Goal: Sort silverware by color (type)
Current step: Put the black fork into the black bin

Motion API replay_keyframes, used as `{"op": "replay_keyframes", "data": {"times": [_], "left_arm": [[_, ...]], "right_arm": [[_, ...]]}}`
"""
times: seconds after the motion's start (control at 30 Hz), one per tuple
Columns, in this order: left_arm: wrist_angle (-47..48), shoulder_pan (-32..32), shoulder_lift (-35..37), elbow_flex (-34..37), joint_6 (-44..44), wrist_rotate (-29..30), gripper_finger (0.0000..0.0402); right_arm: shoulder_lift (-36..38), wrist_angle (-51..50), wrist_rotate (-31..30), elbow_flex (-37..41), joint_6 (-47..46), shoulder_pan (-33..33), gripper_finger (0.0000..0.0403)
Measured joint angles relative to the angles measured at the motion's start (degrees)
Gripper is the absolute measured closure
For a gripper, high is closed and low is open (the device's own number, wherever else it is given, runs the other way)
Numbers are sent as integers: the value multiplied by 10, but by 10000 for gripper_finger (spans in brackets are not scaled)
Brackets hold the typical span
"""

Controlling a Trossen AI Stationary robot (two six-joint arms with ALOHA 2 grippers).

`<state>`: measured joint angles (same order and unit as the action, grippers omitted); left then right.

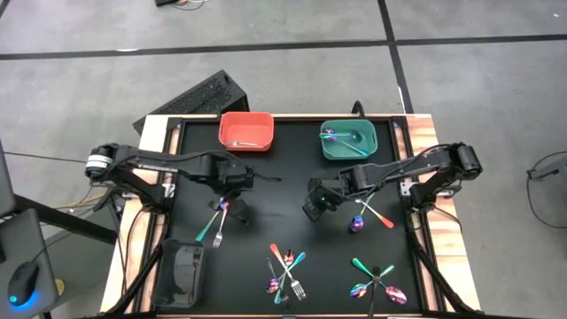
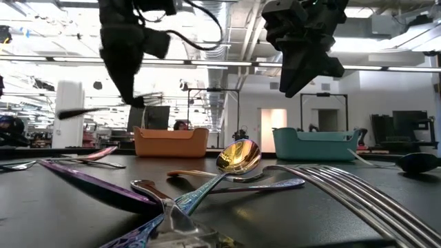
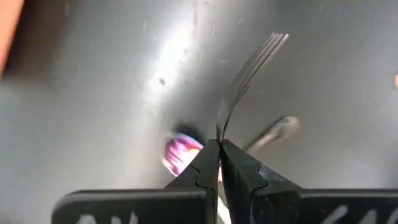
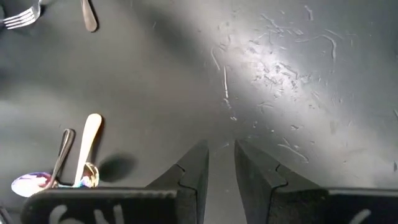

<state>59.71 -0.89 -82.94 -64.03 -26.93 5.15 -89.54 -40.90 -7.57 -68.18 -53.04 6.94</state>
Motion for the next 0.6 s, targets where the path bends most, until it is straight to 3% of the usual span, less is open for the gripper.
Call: {"op": "replay_keyframes", "data": {"times": [0.27, 0.47, 0.6], "left_arm": [[1, 115, 136, 54, -279, -17, 402], [-1, 250, 257, 94, -556, 57, 401], [-1, 362, 293, 123, -716, 97, 401]], "right_arm": [[0, 14, 2, 0, 22, -13, 308], [0, 42, 2, 0, 33, -29, 308], [0, 58, 2, 0, 41, -35, 308]]}}
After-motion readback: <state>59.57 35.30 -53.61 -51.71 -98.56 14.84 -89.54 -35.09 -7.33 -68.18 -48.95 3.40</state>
